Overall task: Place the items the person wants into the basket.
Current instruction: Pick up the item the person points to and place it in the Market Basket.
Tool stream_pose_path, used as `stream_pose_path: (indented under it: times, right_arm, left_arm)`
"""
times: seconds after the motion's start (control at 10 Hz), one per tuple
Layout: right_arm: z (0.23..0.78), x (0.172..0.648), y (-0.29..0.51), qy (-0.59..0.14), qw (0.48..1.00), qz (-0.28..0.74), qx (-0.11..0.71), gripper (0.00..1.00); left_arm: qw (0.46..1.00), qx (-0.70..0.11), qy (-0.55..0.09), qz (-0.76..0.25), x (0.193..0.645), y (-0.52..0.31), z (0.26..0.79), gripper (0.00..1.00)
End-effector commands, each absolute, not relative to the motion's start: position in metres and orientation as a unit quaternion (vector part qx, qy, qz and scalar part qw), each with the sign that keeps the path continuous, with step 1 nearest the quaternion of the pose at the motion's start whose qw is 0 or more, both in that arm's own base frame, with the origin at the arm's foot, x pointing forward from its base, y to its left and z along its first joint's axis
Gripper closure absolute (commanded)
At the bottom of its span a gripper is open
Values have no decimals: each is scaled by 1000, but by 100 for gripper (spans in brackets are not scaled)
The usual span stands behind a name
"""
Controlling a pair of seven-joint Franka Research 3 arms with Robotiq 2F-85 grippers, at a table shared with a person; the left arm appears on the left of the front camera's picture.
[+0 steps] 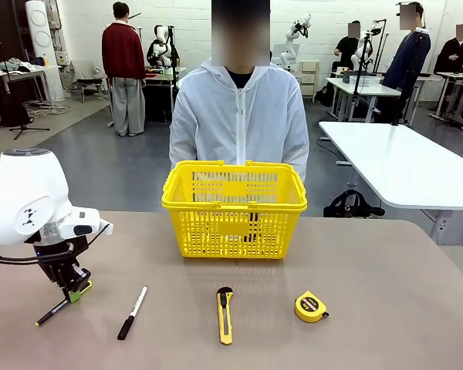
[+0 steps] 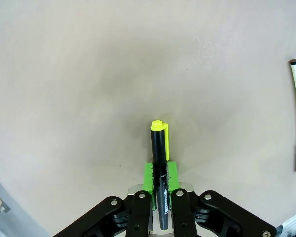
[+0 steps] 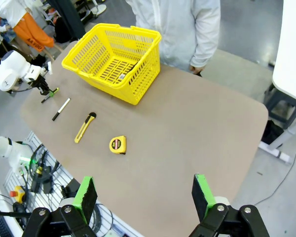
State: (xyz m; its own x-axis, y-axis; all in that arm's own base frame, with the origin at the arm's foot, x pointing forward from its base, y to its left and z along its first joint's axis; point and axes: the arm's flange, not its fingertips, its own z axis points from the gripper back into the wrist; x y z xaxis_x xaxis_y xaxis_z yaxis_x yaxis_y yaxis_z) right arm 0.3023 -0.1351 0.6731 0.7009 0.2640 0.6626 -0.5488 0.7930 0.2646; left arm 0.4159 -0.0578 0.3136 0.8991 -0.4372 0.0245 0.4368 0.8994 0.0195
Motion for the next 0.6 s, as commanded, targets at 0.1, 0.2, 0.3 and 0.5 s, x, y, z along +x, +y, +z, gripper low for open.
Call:
stream_pose_path:
  times: [0.1,0.2,0.3,0.5]
  right_arm:
    - [674,304,-135,-314,894,227,226,0]
    - [674,304,-135,-314,894,227,226,0]
    - [674,304,-135,-314,894,227,226,0]
    - [674,304,-135,-314,894,227,226,0]
  left_arm:
    - [975,-18,-35,-218,425,-52,414,100]
    - [970,-28,-43,-239,437,-55,465,100]
    - [959,-42,-61,-272,455,-66,525,100]
    - [935,-39,-79,-345,498,-101,605,100]
